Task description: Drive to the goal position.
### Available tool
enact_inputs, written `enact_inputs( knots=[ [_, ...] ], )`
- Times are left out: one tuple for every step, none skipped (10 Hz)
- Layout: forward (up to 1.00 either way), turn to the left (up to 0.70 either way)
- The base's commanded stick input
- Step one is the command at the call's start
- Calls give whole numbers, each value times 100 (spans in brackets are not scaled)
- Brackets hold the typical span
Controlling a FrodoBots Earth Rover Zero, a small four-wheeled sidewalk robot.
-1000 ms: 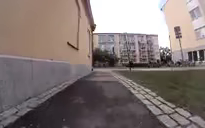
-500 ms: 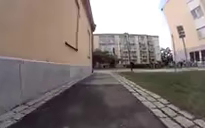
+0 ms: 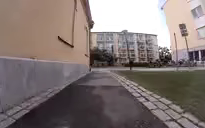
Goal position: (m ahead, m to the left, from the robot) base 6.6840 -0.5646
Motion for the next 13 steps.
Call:
enact_inputs(
  knots=[
    [70,0],
    [70,0],
    [70,0],
    [70,0],
    [70,0],
    [70,0],
    [70,0],
    [70,0],
    [70,0],
    [70,0],
    [70,0],
    [70,0],
    [70,0]
  ],
)
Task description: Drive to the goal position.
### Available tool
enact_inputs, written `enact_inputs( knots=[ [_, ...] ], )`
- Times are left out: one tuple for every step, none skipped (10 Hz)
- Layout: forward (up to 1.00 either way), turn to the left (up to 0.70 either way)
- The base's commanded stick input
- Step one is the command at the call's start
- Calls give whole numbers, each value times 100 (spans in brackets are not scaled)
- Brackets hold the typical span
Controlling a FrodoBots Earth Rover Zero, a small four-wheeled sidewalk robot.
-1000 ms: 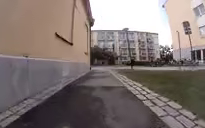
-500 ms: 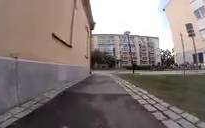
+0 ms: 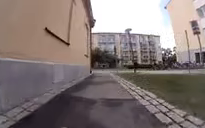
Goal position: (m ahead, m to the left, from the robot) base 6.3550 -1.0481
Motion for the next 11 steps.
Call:
enact_inputs(
  knots=[
    [70,0],
    [70,0],
    [70,0],
    [70,0],
    [70,0],
    [70,0],
    [70,0],
    [70,0],
    [70,0],
    [70,0],
    [70,0]
  ],
)
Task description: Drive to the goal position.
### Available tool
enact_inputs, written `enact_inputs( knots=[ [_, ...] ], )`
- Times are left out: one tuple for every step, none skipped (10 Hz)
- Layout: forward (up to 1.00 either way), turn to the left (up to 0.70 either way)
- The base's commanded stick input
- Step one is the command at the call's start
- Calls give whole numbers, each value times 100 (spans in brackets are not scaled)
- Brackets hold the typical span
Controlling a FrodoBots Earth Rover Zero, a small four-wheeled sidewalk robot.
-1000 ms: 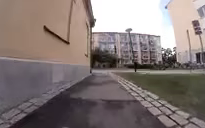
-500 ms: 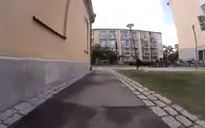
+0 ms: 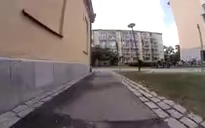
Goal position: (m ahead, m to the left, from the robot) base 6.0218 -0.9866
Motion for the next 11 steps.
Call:
enact_inputs(
  knots=[
    [70,0],
    [70,0],
    [70,0],
    [70,0],
    [70,0],
    [70,0],
    [70,0],
    [70,0],
    [70,0],
    [70,0],
    [70,0]
  ],
)
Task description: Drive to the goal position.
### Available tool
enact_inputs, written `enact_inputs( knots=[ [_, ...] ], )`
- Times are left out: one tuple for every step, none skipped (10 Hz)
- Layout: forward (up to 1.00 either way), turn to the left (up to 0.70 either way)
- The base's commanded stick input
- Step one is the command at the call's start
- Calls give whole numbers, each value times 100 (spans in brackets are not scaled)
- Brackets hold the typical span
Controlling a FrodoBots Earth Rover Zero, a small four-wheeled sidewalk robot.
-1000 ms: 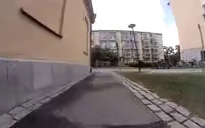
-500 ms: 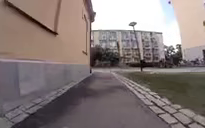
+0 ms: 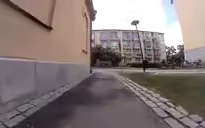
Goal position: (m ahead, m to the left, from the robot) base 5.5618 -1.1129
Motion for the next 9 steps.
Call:
enact_inputs(
  knots=[
    [70,0],
    [70,0],
    [70,0],
    [70,0],
    [70,0],
    [70,0],
    [70,0],
    [70,0],
    [70,0]
  ],
)
